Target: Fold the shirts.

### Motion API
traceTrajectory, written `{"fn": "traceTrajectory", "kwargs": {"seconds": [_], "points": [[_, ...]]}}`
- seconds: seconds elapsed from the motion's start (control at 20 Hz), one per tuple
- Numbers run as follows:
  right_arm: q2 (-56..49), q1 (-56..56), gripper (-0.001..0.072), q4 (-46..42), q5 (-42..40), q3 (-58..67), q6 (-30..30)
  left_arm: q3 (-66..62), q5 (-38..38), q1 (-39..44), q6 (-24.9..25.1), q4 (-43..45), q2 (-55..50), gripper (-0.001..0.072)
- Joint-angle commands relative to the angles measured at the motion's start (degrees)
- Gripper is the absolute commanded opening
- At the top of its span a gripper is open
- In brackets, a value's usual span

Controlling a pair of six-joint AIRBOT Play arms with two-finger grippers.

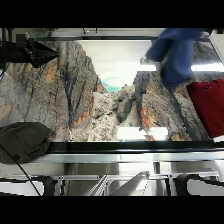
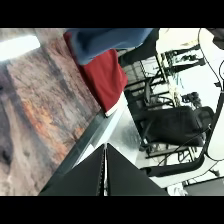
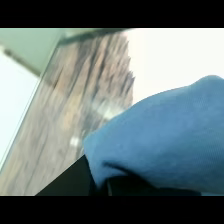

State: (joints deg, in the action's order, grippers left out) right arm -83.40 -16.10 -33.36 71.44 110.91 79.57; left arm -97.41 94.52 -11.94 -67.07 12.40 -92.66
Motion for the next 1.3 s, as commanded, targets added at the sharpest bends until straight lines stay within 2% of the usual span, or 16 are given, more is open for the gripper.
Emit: {"fn": "traceTrajectory", "kwargs": {"seconds": [0.0,0.2,0.35,0.45,0.5,0.6,0.7,0.85,1.05,1.15,1.25], "points": [[0.3,-8.6,0.0016,-0.2,-1.0,0.1,0.8,0.0,-0.3,2.3,-0.5,0.0,0.0,0.0007],[-9.2,-14.6,0.0017,0.9,-7.3,0.4,-1.9,0.0,-2.6,5.9,-0.5,0.0,-1.2,0.0006],[-18.6,-18.7,0.0016,14.6,-9.9,9.0,-8.3,0.0,-7.9,7.4,-0.5,0.0,-2.8,0.0007],[-20.7,-20.9,0.0016,24.9,-12.5,12.1,-12.6,0.0,-11.0,7.9,-0.5,0.0,-3.9,0.0007],[-20.7,-21.9,0.0016,27.3,-12.3,12.1,-14.6,0.0,-12.3,8.0,-0.5,0.0,-4.3,0.0007],[-20.6,-24.4,0.0017,26.4,-7.0,12.0,-15.3,0.0,-14.4,8.2,-0.1,0.0,-5.0,0.0007],[-20.5,-26.7,0.0016,21.5,1.8,11.1,-13.3,0.0,-15.2,8.2,0.4,0.0,-5.7,0.0007],[-19.3,-30.4,0.0015,3.2,13.0,7.8,1.4,0.0,-13.9,8.2,1.4,0.0,-5.8,0.0007],[-13.6,-33.4,0.0014,-21.1,20.1,6.2,11.5,0.0,-8.9,8.2,2.5,0.0,-5.8,0.0007],[-10.8,-34.4,0.0014,-27.8,22.9,6.2,14.4,0.0,-7.1,8.2,3.5,0.0,-5.8,0.0006],[-9.4,-34.9,0.0015,-29.1,26.2,6.1,16.0,0.0,-6.9,8.2,4.5,0.0,-5.8,0.0007]]}}
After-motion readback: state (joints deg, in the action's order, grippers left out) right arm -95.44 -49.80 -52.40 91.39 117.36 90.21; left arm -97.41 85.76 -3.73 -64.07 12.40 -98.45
